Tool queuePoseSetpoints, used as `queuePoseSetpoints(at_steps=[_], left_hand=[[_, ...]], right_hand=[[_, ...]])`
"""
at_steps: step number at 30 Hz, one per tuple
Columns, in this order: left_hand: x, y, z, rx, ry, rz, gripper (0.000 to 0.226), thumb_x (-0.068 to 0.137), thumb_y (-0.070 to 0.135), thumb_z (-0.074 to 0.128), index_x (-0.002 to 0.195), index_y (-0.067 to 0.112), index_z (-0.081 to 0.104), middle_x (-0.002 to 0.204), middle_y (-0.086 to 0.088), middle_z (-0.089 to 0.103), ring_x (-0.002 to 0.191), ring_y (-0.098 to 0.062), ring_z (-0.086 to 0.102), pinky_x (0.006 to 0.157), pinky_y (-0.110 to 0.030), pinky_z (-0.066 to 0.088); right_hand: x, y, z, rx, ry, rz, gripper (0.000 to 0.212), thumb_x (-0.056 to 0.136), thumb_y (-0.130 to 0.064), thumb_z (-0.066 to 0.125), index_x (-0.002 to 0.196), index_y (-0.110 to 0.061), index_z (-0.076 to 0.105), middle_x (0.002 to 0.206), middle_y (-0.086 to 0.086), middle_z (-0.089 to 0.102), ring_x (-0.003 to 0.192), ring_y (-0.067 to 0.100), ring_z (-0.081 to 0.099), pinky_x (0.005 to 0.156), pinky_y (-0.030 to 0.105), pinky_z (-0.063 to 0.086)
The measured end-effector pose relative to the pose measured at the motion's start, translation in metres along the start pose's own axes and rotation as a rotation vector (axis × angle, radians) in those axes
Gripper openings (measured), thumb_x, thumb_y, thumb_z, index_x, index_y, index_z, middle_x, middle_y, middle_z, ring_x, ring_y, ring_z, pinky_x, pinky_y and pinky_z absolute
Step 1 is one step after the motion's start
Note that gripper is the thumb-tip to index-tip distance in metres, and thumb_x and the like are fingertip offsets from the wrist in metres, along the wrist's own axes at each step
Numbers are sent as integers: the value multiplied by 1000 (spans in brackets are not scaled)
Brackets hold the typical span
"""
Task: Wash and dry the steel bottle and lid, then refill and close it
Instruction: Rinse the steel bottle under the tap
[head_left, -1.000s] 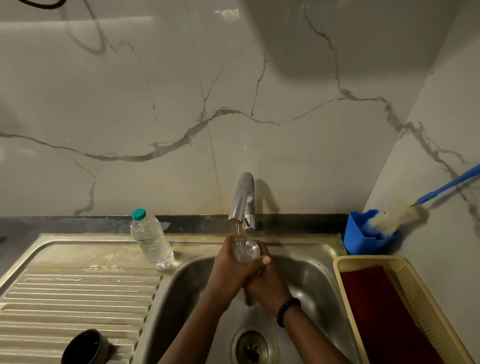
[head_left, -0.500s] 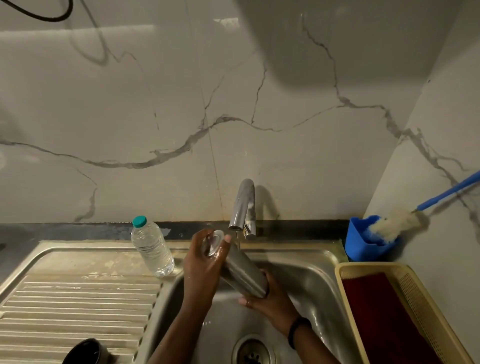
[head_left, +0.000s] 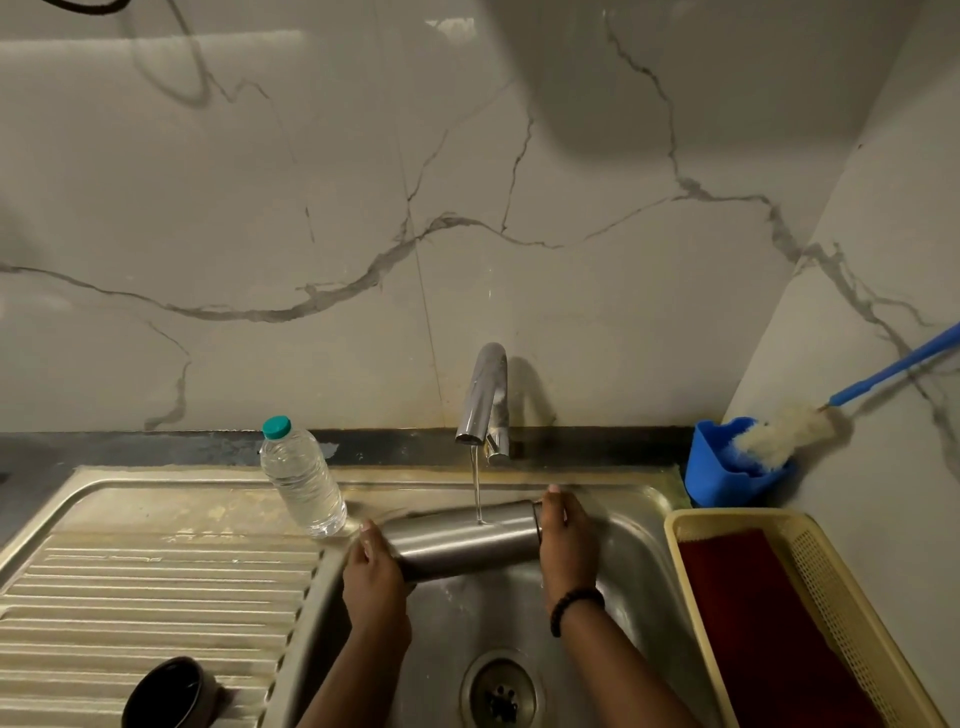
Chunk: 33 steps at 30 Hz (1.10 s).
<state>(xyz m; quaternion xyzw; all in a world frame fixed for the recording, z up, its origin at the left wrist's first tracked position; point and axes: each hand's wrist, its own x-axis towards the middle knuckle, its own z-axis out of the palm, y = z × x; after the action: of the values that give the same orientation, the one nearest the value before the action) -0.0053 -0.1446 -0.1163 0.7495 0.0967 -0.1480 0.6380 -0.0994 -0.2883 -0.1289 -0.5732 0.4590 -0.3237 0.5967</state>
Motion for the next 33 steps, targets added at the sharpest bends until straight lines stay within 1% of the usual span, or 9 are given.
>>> queuePoseSetpoints(at_steps=[2,7,11,17,20,23,26,29,33], left_hand=[[3,-12,-2,121,12,-19,52,108,35,32,133,-4,55,131,-28,57,123,-42,52,99,-43,42],[4,-27,-3,490,-243,227,28,101,18,47,126,13,58,124,-16,62,103,-25,56,91,-37,44],[1,-20,13,766,-663,441,72,77,29,69,139,37,33,129,12,43,126,-15,41,103,-40,43],[-8,-16,22,524,-630,538,69,68,25,89,121,37,47,112,14,66,102,2,64,82,-15,54],[-9,-21,19,466,-571,520,60,65,20,90,115,28,56,105,10,70,98,-1,67,79,-17,56],[-6,-25,16,424,-533,486,64,61,21,92,115,29,57,102,8,72,94,0,68,78,-21,57],[-5,-25,15,424,-524,476,68,60,29,93,116,35,55,104,11,71,94,2,66,81,-24,56],[-8,-21,16,406,-520,485,64,61,28,93,112,36,54,103,12,70,93,5,64,79,-19,53],[-8,-14,19,384,-547,506,69,63,25,92,119,31,54,107,11,69,96,6,62,75,-10,49]], right_hand=[[0,-7,2,-81,8,-139,32,101,-32,44,76,-17,57,74,4,58,69,20,54,58,22,40],[4,-17,12,-292,-31,-404,17,96,-35,54,84,-26,62,88,-8,60,82,6,57,70,19,47],[-3,-19,23,-337,-110,-540,20,86,-45,58,90,-27,63,95,-9,60,87,4,58,72,20,52],[-16,-21,25,-374,-173,-531,33,73,-55,71,95,-33,61,97,-22,53,96,0,53,82,15,50],[-14,-26,19,-383,-400,-472,49,64,-62,71,102,-33,61,104,-25,51,105,-4,45,86,11,41],[-11,-29,13,-277,-522,-360,30,80,-46,72,104,-30,65,105,-19,60,103,-2,53,89,18,46],[0,-31,10,-135,-451,-256,25,92,-50,51,99,-31,67,98,-12,69,93,0,64,85,24,53],[17,-33,12,-250,-287,-294,7,96,-27,58,97,-27,64,91,-13,67,89,3,63,78,19,52],[45,-43,22,-414,-194,-373,17,96,-16,57,110,-13,66,95,-2,67,92,14,63,74,16,44]])
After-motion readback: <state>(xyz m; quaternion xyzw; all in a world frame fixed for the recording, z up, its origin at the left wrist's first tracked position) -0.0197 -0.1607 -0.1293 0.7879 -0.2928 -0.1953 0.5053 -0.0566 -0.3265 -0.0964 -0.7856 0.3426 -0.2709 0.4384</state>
